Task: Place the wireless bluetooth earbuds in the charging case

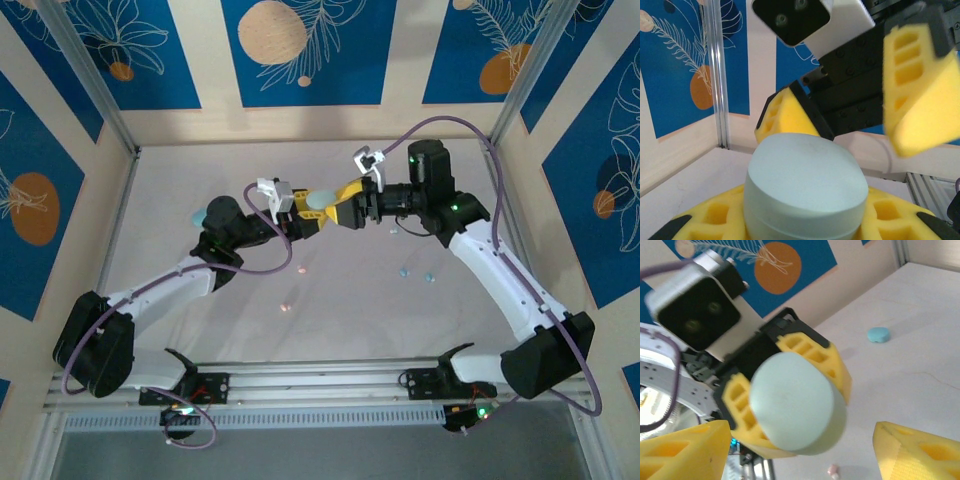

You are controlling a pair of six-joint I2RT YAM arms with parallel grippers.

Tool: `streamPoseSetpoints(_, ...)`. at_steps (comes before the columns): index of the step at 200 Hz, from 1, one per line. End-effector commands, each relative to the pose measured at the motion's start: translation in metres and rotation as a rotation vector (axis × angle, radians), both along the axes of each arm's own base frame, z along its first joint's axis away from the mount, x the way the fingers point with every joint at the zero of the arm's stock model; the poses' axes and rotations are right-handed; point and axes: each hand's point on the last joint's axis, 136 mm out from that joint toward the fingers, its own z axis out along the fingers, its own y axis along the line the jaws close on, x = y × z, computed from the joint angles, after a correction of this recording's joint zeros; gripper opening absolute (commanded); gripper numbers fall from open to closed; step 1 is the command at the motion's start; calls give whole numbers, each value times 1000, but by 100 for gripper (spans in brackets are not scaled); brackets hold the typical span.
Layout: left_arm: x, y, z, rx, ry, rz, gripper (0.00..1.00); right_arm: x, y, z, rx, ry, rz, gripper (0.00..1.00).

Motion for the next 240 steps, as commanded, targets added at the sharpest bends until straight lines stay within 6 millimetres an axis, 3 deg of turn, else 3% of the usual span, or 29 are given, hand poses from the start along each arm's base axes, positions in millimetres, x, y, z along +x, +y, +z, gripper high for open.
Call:
streamPoseSetpoints(1,-12,-2,25,-36,-50,-42,31,0,0,-10,-64,-55,17,75)
streamPoseSetpoints(39,-14,-3,26,-36,-51,-57,31,7,-2,-15,-91,-64,-28,75)
streamPoseSetpoints(95,-24,-5,27,-32,-52,-120,31,37,-9,-15,-119,-22,-167,73)
streamPoseSetpoints(138,-28,-7,25,-27,-41,-146,31,45,-6,-1,-66,-24,-188,74)
streamPoseSetpoints(240,-27,-6,27,-28,-49,-137,31,53,-2,-5,-66,93,-201,74)
